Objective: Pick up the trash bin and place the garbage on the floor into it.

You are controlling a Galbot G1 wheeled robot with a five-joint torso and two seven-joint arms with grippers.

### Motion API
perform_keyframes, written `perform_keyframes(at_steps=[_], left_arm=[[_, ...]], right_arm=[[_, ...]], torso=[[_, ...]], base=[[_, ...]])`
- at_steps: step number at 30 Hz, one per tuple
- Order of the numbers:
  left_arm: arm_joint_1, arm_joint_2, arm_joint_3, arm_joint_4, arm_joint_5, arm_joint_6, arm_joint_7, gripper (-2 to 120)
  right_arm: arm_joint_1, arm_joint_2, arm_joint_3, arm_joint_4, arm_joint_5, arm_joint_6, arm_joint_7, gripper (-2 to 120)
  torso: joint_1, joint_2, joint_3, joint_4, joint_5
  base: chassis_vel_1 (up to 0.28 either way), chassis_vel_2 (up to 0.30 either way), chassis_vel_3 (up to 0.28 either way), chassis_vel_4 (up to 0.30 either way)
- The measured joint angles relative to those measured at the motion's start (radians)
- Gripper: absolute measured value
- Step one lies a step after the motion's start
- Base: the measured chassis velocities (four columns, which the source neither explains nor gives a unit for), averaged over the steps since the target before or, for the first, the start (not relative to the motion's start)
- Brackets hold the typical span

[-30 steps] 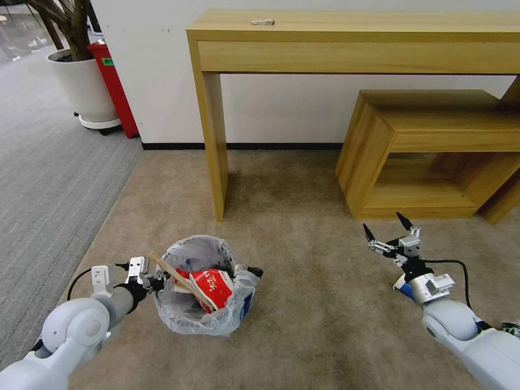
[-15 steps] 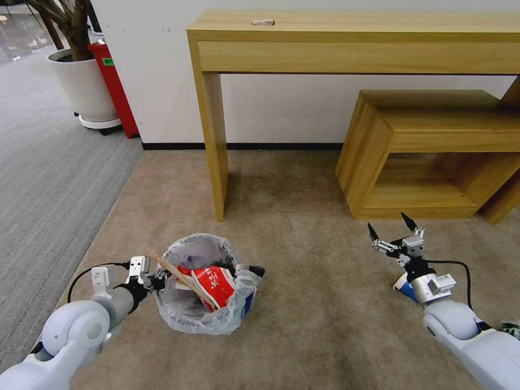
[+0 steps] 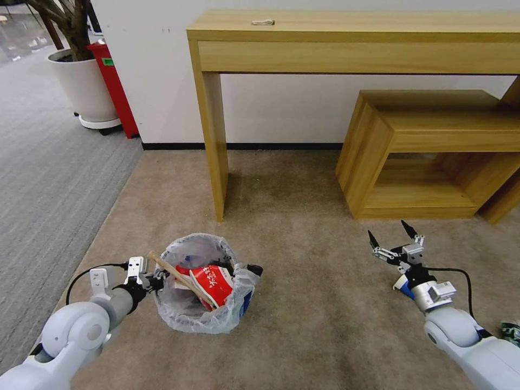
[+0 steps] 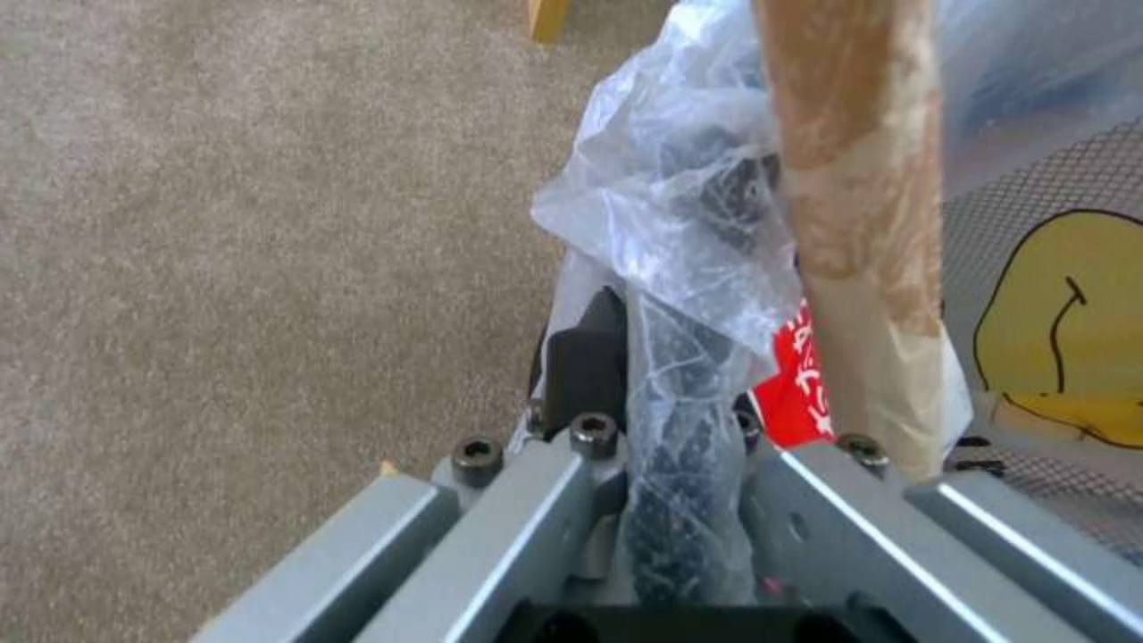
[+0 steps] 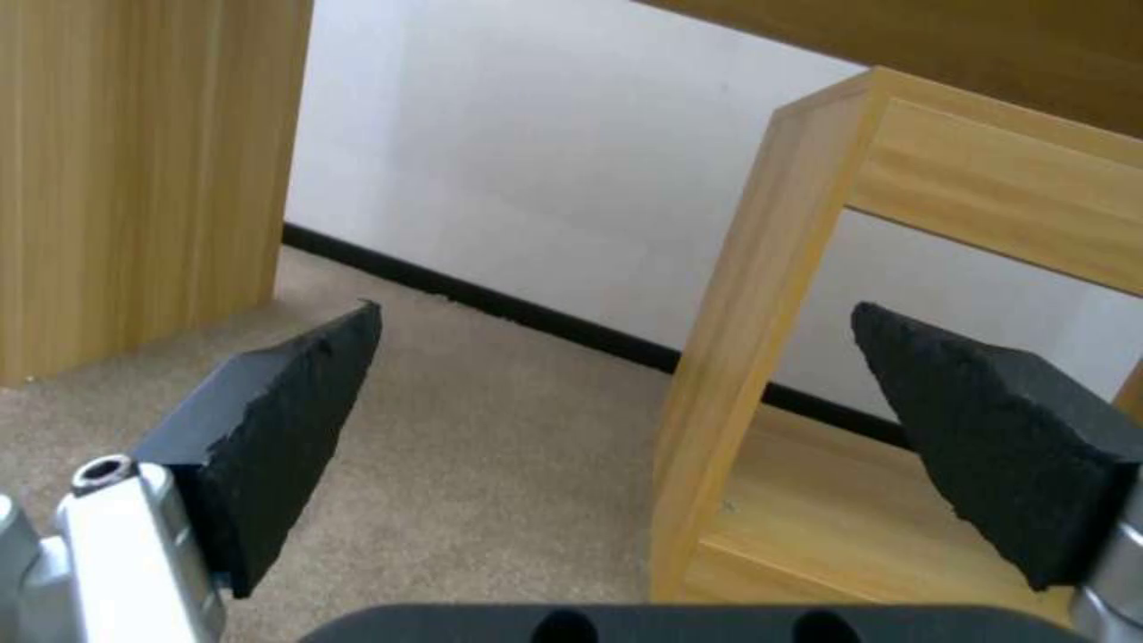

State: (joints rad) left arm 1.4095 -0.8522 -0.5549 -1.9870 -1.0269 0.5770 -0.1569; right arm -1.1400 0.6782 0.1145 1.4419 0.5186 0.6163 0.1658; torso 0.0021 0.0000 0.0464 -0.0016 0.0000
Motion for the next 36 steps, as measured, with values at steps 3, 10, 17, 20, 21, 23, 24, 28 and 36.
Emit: perform_keyframes(at_steps=[3,10,17,20,21,23,24,28,36], left_arm=[[0.001,0.001,0.000,0.000,0.000,0.002,0.001,0],[-0.001,0.001,-0.001,0.000,-0.002,0.005,0.003,0],[-0.001,0.001,-0.001,-0.001,-0.001,0.005,0.009,0],[-0.001,0.001,-0.001,-0.001,-0.001,0.006,0.011,0],[-0.001,0.000,-0.001,-0.001,-0.001,0.006,0.012,0],[-0.001,0.000,-0.001,-0.001,-0.001,0.006,0.013,0],[-0.001,0.000,-0.001,-0.001,-0.001,0.006,0.014,0],[-0.002,0.000,-0.001,0.000,-0.001,0.006,0.016,0],[-0.004,-0.003,-0.001,0.003,-0.001,0.006,0.017,0]], right_arm=[[-0.002,0.000,0.002,-0.001,0.000,0.001,-0.002,100],[-0.007,0.002,0.004,-0.003,-0.003,0.004,-0.006,100],[-0.004,0.004,0.005,-0.006,-0.005,0.007,-0.007,100],[-0.001,0.004,0.004,-0.007,-0.005,0.007,-0.008,100],[-0.001,0.004,0.004,-0.008,-0.005,0.007,-0.010,100],[-0.001,0.004,0.004,-0.009,-0.005,0.008,-0.010,100],[0.000,0.004,0.003,-0.010,-0.005,0.008,-0.011,100],[0.001,0.005,0.002,-0.013,-0.005,0.010,-0.013,100],[0.005,0.010,-0.001,-0.020,-0.006,0.015,-0.016,100]], torso=[[0.000,0.000,0.000,0.0000,0.0000],[0.000,0.000,0.000,0.0000,0.0000],[0.000,0.000,0.000,-0.0001,0.0000],[0.000,0.000,0.000,-0.0001,0.0000],[0.000,0.000,0.000,-0.0001,0.0000],[0.000,0.000,0.000,-0.0001,0.0000],[0.000,0.000,0.000,-0.0002,0.0000],[0.000,0.000,0.000,-0.0002,0.0001],[0.000,0.000,0.000,-0.0002,0.0000]], base=[[0.000,0.000,0.000,0.000],[-0.025,-0.029,-0.039,-0.032],[-0.072,-0.069,-0.075,-0.075],[-0.091,-0.090,-0.090,-0.086],[-0.115,-0.107,-0.088,-0.113],[-0.125,-0.115,-0.088,-0.115],[-0.136,-0.133,-0.118,-0.118],[-0.133,-0.123,-0.131,-0.115],[-0.119,-0.118,-0.130,-0.116]])
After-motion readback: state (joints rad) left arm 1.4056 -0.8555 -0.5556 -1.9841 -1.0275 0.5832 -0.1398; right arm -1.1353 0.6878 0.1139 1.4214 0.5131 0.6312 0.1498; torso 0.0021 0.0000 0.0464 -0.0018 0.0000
